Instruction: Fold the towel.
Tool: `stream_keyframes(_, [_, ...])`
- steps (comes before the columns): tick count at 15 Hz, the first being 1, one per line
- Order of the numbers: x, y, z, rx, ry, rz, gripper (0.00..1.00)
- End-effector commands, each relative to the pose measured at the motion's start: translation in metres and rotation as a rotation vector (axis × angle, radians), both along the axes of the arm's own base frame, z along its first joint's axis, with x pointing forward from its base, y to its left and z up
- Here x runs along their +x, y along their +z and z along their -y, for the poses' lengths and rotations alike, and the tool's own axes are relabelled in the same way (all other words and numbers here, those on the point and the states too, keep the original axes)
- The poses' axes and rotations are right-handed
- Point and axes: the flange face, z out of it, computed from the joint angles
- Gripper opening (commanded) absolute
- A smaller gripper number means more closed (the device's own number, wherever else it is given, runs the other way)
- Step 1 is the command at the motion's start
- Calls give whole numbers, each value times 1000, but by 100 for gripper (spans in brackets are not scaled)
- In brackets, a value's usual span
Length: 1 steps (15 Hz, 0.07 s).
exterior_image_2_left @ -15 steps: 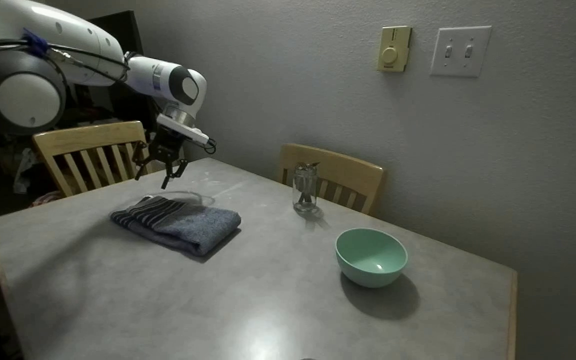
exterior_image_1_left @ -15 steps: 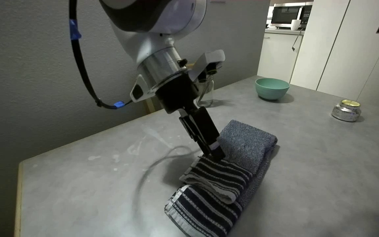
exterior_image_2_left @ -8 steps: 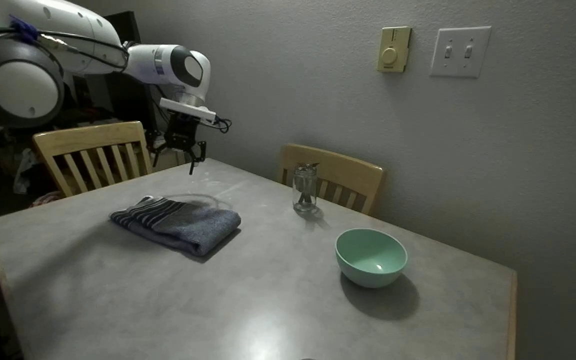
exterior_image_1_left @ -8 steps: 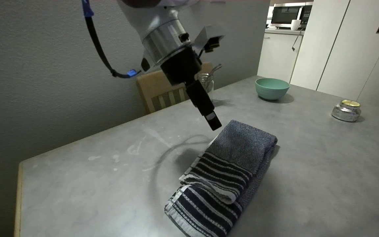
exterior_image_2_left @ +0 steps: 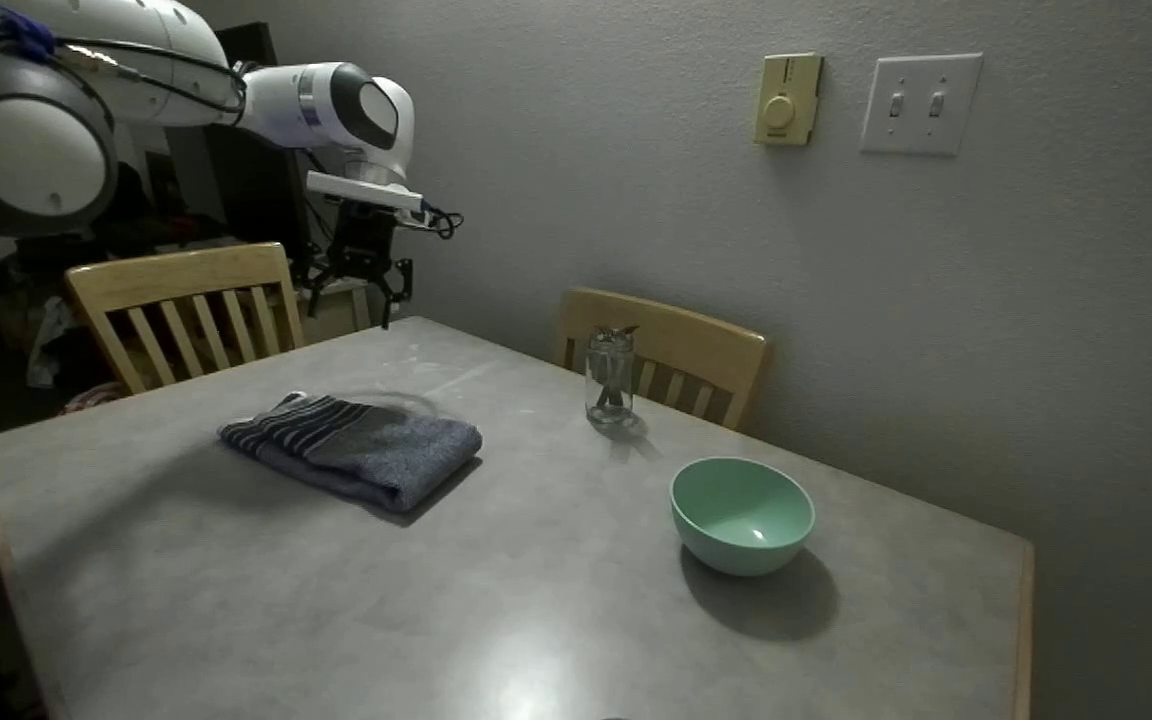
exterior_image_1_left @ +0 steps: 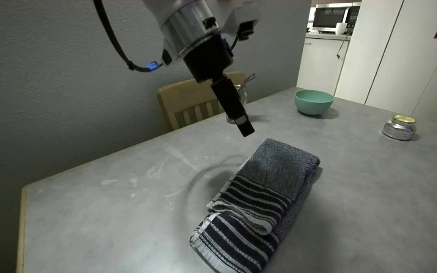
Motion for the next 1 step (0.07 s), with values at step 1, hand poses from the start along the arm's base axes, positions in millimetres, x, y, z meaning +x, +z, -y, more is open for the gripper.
stream_keyframes(1, [0,0,0,0,0,0,100])
